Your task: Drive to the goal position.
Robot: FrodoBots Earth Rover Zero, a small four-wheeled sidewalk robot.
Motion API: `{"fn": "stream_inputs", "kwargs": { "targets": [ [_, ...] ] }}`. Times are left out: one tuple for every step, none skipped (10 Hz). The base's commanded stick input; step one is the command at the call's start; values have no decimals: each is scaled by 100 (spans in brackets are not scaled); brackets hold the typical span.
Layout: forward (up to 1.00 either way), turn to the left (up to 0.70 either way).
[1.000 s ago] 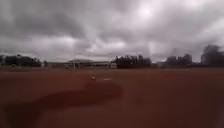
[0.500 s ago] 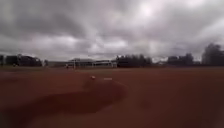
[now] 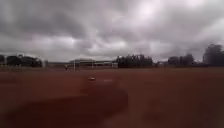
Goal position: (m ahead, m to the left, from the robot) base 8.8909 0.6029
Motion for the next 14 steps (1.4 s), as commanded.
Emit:
{"fn": "stream_inputs", "kwargs": {
  "targets": [
    [70, 0],
    [70, 0],
    [70, 0],
    [70, 0],
    [70, 0],
    [70, 0],
    [70, 0],
    [70, 0],
    [70, 0],
    [70, 0],
    [70, 0],
    [70, 0],
    [70, 0],
    [70, 0]
  ]
}}
